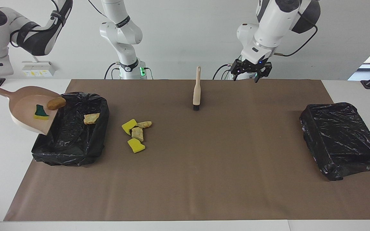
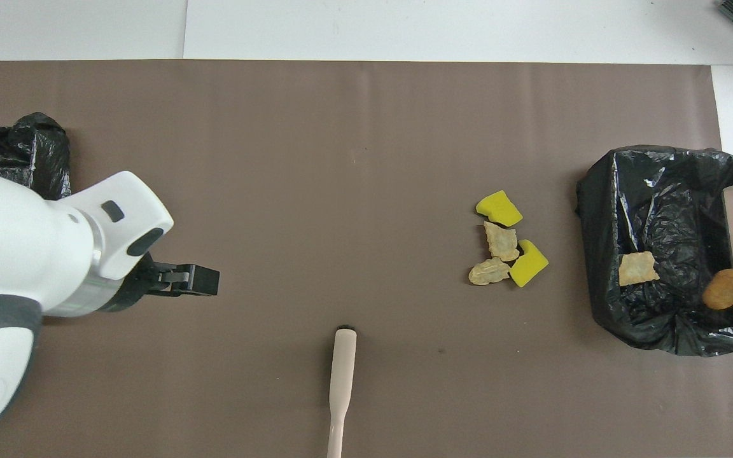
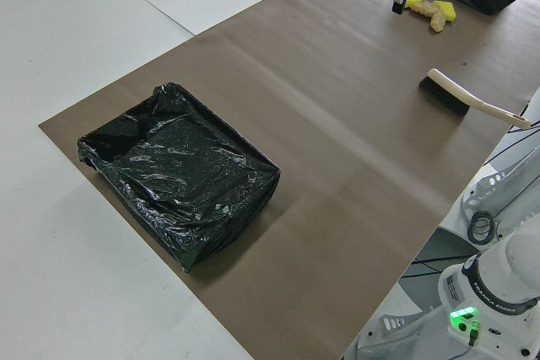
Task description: Sweep and dump trash in bin
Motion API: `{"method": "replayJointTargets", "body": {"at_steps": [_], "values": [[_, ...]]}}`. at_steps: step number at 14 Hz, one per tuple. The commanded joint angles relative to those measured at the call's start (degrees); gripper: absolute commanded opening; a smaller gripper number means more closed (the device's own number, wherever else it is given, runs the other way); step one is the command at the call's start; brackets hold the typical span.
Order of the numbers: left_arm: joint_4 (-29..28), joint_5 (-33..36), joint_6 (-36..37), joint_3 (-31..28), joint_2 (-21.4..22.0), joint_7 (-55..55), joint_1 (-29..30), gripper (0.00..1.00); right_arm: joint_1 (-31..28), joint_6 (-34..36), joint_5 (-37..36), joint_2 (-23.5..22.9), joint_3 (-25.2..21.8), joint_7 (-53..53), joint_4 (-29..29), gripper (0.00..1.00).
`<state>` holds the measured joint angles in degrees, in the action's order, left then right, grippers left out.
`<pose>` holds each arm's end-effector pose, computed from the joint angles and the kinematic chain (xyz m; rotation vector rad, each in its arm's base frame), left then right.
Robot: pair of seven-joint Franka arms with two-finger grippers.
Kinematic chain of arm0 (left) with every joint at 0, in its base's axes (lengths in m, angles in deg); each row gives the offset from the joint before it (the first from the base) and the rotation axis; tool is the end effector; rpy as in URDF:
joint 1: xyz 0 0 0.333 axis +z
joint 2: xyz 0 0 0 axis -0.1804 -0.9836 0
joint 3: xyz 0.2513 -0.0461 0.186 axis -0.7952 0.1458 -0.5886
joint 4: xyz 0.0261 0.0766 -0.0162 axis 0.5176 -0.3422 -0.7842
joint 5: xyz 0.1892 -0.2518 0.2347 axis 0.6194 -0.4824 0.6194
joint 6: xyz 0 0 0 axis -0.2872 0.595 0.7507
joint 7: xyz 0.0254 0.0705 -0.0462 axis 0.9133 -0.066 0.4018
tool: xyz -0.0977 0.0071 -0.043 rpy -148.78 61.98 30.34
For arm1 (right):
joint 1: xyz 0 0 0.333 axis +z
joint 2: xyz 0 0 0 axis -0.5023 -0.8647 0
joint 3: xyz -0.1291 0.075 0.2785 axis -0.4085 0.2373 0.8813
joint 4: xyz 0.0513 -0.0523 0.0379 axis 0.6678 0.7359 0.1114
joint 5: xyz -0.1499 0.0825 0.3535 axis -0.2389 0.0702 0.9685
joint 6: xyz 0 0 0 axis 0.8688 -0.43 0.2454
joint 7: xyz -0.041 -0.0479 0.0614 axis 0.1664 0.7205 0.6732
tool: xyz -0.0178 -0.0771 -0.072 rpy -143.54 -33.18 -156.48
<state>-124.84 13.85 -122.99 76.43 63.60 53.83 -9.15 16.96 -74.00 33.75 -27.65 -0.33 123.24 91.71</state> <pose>0.4657 -0.1820 0.6092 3.0508 -0.1503 -0.1073 0.5116 -0.2936 0.5571 1.8065 1.8055 -0.5796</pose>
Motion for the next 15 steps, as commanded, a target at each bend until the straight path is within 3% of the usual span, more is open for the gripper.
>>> {"method": "replayJointTargets", "body": {"at_steps": [1, 4, 7, 11, 15], "values": [[9.77, 0.84, 8.88, 0.90, -2.70, -6.35, 5.29, 1.00, 1.41, 0.67, -4.60, -0.10, 0.17, -1.31, -0.10, 0.00], [15.84, 0.75, 12.58, 0.64, -6.03, -8.92, 9.16, 1.00, 2.38, 1.02, -7.33, 0.07, 0.26, -1.40, -0.11, 0.00], [23.84, 3.29, 17.42, 0.47, -10.96, -10.67, 9.35, 1.00, 5.80, 4.78, -9.98, 1.12, 0.44, -1.57, -0.81, 0.00], [24.21, 4.62, 17.26, 0.20, -10.62, -12.43, 9.61, 1.00, 8.18, 11.37, -8.76, 5.69, 0.96, -1.57, -2.64, 0.00], [22.72, 4.44, 17.08, 0.03, -7.90, -14.81, 10.76, 1.00, 8.44, 24.98, -2.00, 7.10, 7.54, -11.37, -6.78, 0.00]]}}
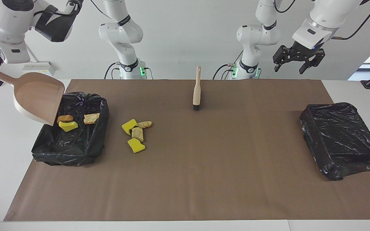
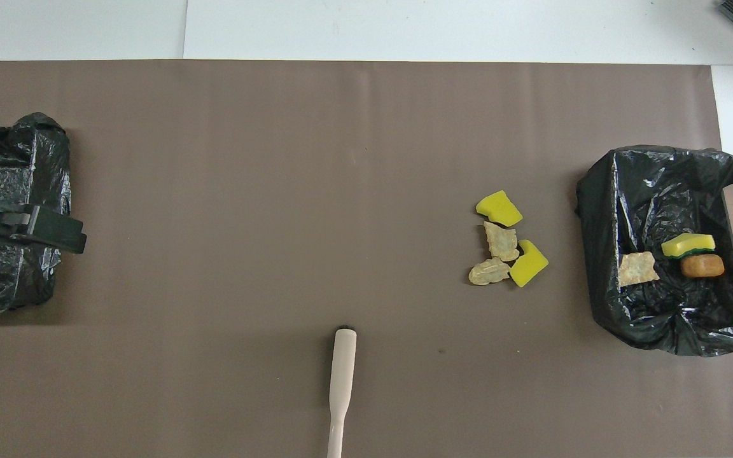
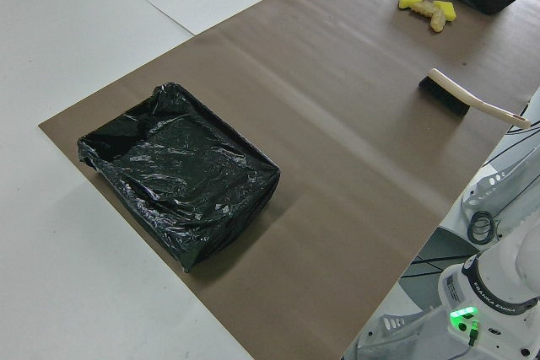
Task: Sweep and dump trash in bin
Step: 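Bring the dustpan back to the table center with the right gripper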
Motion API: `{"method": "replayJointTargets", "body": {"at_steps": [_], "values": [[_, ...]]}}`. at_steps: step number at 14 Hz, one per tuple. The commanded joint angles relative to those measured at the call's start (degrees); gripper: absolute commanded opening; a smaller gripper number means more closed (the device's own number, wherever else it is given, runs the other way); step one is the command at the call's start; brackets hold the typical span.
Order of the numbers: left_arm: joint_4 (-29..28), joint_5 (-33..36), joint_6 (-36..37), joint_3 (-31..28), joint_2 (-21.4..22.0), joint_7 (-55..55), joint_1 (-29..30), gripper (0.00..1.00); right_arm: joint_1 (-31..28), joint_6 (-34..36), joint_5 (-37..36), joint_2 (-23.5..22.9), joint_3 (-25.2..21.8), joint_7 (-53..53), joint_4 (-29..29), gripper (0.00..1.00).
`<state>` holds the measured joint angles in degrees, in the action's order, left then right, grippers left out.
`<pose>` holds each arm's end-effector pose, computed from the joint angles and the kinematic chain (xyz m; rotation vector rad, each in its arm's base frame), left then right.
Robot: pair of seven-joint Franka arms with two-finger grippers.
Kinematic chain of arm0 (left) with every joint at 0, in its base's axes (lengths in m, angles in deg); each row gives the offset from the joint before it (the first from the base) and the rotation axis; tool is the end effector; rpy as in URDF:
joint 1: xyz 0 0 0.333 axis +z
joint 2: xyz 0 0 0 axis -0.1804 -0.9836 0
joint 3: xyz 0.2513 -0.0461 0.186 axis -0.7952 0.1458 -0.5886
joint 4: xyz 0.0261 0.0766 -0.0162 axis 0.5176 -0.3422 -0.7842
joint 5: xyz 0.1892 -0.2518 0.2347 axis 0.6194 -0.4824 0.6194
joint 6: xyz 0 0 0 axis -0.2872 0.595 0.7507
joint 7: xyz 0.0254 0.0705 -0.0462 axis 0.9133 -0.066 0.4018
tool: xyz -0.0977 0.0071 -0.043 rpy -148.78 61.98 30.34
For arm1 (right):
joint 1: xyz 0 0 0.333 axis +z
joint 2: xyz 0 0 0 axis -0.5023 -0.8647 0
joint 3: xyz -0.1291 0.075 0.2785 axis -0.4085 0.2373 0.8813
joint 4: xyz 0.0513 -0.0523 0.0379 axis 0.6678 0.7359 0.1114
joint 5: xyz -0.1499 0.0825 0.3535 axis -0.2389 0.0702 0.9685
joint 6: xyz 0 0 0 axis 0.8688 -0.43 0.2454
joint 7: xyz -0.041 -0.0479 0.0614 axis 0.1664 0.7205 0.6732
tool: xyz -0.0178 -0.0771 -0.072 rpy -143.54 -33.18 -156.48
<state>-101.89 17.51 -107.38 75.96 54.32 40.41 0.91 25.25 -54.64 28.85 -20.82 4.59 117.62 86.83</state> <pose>0.5148 -0.0915 0.6871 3.0972 -0.2505 -0.1229 0.5048 -0.1916 0.6423 1.8037 1.7339 -0.6783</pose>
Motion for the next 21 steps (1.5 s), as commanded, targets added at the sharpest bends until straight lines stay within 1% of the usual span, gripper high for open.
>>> {"method": "replayJointTargets", "body": {"at_steps": [1, 3, 4, 7, 10, 11, 13, 14, 17, 20, 21], "values": [[-0.58, 0.78, 1.82, 0.49, 1.82, -1.13, 0.69, 1.00, 0.15, 8.61, 4.75, 0.71, 4.55, -10.75, -1.91, 0.00], [-2.94, 0.96, 0.86, 0.49, 3.31, -1.13, 0.60, 1.00, 0.24, 11.53, 7.56, 1.59, 7.71, -21.12, -1.39, 0.00], [-3.65, 0.96, 0.16, 0.58, 3.58, -1.13, 0.60, 1.00, 0.24, 12.68, 10.71, 1.86, 8.95, -25.95, -1.21, 0.00], [-3.74, 0.96, -1.16, 0.58, 3.67, -1.13, 0.69, 1.00, 1.12, 15.05, 17.58, 2.30, 12.46, -44.92, -1.12, 0.00], [-3.74, 1.13, -2.66, 0.58, 3.50, -1.13, 0.69, 1.00, 1.73, 15.68, 24.08, 1.60, 16.16, -62.77, -0.86, 0.00], [-3.83, 1.13, -2.75, 0.49, 3.58, -1.13, 0.69, 1.00, 2.69, 15.41, 26.01, 0.55, 16.43, -68.05, -0.86, 0.00], [-4.62, 1.83, -3.80, 0.58, 3.76, -1.30, 0.69, 1.00, 6.37, 13.93, 30.32, -1.56, 16.43, -80.17, -0.86, 0.00], [-4.62, 1.84, -4.76, 0.58, 3.76, -1.31, 0.69, 1.00, 8.22, 12.96, 31.30, -2.79, 16.43, -85.80, -0.86, 0.00], [-5.15, 1.84, -4.51, 0.58, 4.02, -1.31, 0.78, 1.00, 12.80, 9.62, 36.21, -5.86, 16.43, -99.62, -1.12, 0.00], [-6.03, 1.92, -4.60, 0.58, 4.64, -1.31, 0.69, 1.00, 19.90, 5.93, 39.21, -12.00, 16.43, -115.77, -2.00, 0.00], [-6.20, 2.10, -4.68, 0.58, 4.73, -1.31, 0.69, 1.00, 22.28, 4.35, 40.61, -14.90, 16.43, -121.31, -4.52, 0.00]]}}
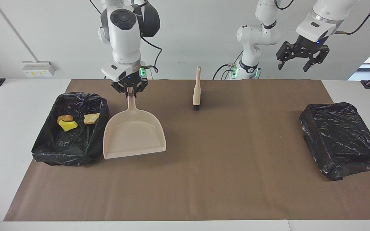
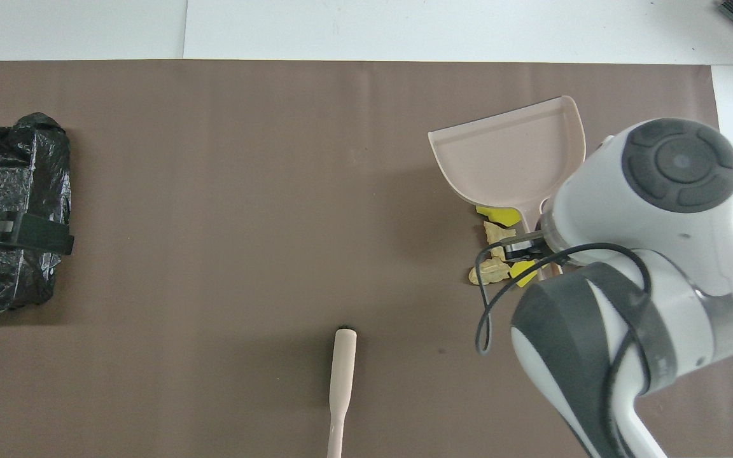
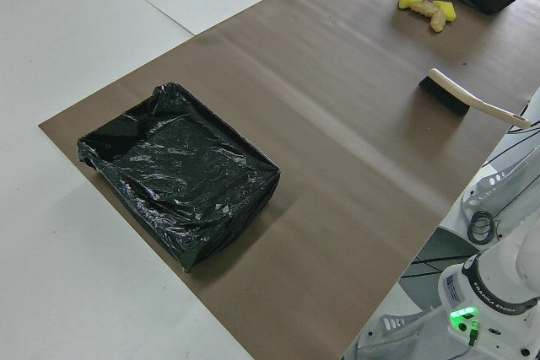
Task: Sweep and dump trash in bin
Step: 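Bring the dustpan back to the table center with the right gripper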
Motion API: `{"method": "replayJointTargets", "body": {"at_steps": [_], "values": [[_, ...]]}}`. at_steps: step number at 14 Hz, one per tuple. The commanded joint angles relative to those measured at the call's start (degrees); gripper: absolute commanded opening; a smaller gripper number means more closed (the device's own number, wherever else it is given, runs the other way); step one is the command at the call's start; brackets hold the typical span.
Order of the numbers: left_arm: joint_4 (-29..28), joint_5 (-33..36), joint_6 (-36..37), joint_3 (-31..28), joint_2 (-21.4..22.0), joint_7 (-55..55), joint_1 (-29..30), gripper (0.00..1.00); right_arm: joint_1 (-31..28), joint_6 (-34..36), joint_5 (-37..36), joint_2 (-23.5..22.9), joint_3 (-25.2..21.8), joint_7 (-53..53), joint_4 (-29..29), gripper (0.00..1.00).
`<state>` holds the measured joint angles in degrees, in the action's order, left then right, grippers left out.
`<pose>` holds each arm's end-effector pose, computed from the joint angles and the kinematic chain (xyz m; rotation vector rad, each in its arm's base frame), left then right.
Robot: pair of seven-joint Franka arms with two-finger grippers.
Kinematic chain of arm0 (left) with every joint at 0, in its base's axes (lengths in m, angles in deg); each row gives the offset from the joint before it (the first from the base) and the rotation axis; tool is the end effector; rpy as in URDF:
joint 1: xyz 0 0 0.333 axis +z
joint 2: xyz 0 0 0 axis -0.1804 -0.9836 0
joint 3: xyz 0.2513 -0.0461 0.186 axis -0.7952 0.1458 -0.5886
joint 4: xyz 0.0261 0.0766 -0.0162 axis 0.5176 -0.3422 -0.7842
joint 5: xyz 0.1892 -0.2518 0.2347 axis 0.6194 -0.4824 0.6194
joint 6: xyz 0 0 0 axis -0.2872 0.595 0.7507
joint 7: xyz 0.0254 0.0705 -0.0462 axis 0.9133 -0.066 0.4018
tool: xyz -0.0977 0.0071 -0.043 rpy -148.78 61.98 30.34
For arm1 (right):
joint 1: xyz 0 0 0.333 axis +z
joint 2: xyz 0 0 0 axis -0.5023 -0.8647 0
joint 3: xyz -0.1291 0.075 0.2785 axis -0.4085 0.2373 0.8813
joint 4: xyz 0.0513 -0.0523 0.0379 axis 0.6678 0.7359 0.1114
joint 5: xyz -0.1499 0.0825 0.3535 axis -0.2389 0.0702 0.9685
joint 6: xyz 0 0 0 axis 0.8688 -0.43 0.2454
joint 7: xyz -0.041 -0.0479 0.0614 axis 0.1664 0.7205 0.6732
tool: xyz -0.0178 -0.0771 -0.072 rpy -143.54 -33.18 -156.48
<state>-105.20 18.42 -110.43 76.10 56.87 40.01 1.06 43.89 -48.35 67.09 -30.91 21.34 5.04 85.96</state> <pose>0.5075 -0.0881 0.6888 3.1104 -0.2555 -0.0590 0.5305 0.1963 0.5216 3.0089 0.1224 -0.1090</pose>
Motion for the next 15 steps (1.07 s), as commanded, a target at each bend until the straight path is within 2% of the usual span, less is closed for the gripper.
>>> {"method": "replayJointTargets", "body": {"at_steps": [1, 3, 7, 10, 15], "values": [[-2.90, 1.54, -1.46, 0.44, 2.26, -0.90, 0.46, 1.00, 5.23, -3.69, 4.47, -7.63, -0.32, -13.14, -5.85, 0.00], [-2.99, 1.54, -1.37, 0.44, 2.35, -0.56, 0.46, 1.00, 6.64, -7.03, 9.39, -11.50, -0.24, -16.95, -9.29, 0.00], [-2.63, 1.45, -1.29, 0.36, 2.26, -0.29, 0.81, 1.00, 14.27, -14.76, 10.46, -21.17, -0.23, -23.71, -15.44, 0.00], [-2.81, 1.37, -0.93, 0.27, 2.35, -0.03, 1.69, 1.00, 17.63, -20.31, 10.38, -28.03, -0.23, -26.26, -18.79, 0.00], [-3.07, 1.02, -2.33, 0.27, 2.00, -0.82, 1.51, 1.00, 17.11, -21.99, 10.02, -28.40, -0.23, -25.22, -16.44, 0.00]]}}
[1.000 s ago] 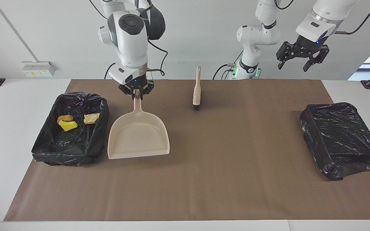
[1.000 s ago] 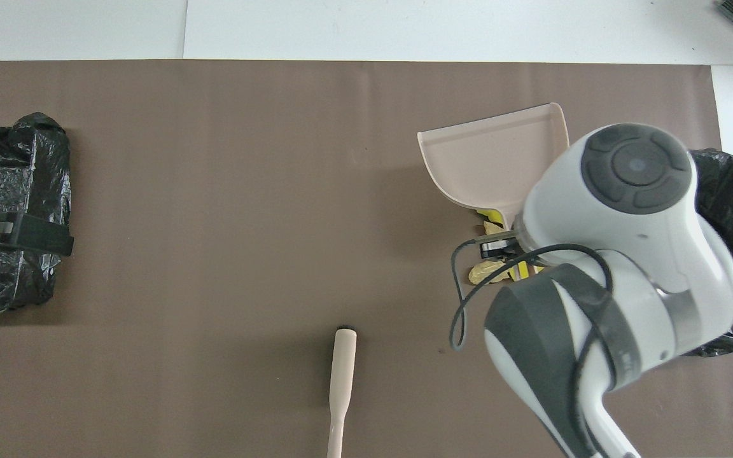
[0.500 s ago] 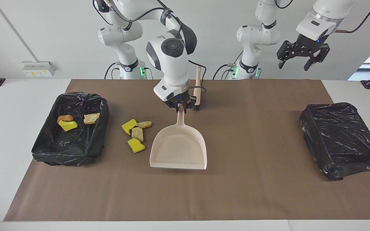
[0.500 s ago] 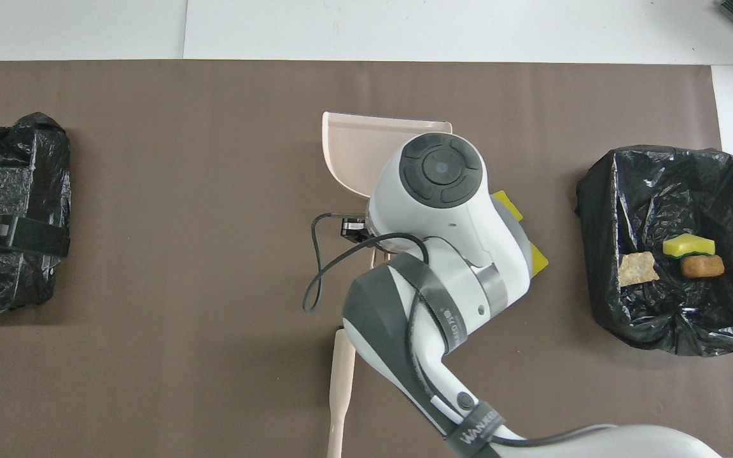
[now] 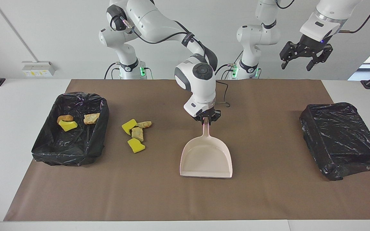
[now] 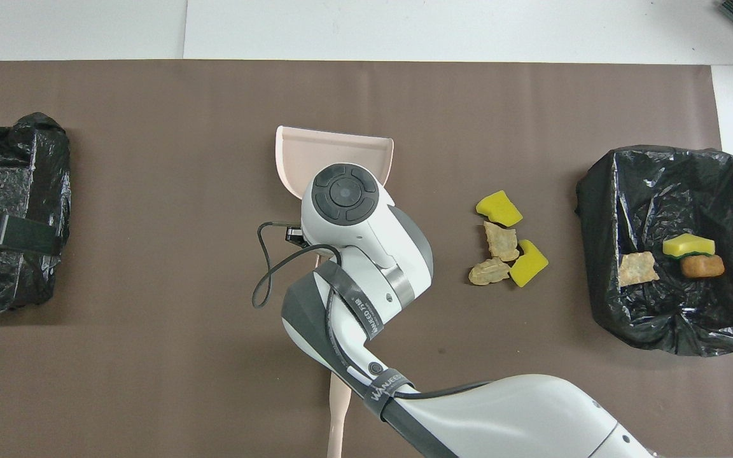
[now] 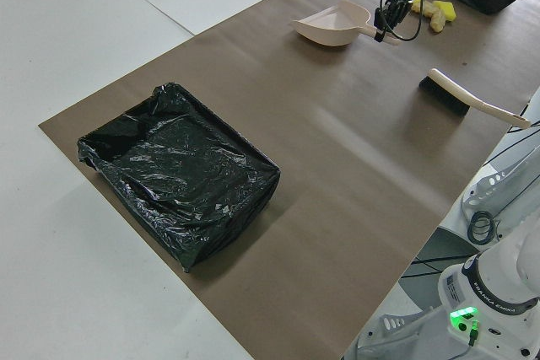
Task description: Sweep and dump trash in bin
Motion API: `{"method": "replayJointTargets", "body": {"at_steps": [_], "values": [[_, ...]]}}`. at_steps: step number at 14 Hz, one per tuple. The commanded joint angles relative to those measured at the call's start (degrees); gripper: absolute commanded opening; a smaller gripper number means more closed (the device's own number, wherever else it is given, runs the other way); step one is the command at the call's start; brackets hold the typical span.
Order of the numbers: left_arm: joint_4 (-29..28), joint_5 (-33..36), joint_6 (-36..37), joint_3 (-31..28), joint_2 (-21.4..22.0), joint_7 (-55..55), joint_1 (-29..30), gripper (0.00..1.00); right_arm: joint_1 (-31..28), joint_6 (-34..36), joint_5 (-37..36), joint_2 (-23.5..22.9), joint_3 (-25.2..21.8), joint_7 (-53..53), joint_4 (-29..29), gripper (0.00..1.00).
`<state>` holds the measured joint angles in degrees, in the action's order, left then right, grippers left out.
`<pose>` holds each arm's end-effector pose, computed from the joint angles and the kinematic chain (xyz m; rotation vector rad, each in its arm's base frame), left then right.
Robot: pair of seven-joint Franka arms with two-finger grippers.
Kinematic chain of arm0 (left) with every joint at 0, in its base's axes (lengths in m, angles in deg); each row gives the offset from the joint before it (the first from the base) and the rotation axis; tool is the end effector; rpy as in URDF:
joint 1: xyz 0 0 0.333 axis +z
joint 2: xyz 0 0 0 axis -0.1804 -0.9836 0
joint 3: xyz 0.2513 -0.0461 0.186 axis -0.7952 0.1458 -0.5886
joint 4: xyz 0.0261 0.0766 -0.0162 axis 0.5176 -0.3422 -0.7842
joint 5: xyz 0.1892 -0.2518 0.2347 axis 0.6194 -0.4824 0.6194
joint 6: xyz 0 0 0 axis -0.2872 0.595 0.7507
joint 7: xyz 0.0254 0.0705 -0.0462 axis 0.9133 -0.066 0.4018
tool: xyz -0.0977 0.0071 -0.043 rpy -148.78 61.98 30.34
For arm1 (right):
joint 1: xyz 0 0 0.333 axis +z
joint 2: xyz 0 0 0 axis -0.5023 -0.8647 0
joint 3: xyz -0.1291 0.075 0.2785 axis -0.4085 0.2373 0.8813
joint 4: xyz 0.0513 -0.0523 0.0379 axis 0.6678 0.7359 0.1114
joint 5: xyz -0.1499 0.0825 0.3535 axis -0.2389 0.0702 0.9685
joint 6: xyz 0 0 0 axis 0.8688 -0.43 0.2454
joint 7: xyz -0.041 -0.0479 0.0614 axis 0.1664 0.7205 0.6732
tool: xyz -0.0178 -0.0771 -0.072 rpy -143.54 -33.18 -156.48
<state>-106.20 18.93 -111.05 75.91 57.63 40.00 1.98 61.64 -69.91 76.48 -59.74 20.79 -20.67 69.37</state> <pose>0.5064 -0.0767 0.6887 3.1207 -0.2235 -0.0475 0.5629 0.4344 0.3688 -3.0099 0.1998 0.0548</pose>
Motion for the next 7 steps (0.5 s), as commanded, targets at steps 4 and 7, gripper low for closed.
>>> {"method": "replayJointTargets", "body": {"at_steps": [4, 7], "values": [[-2.33, 0.42, -3.39, 0.54, 0.71, -0.89, 0.32, 1.00, -0.11, -2.72, 0.73, 0.43, 0.32, 0.84, 2.81, 0.10], [-2.25, 0.33, -4.62, 0.54, 0.53, -0.90, 0.32, 1.00, 0.15, -2.45, 0.64, 0.87, 0.32, 2.59, 2.81, 1.00]]}}
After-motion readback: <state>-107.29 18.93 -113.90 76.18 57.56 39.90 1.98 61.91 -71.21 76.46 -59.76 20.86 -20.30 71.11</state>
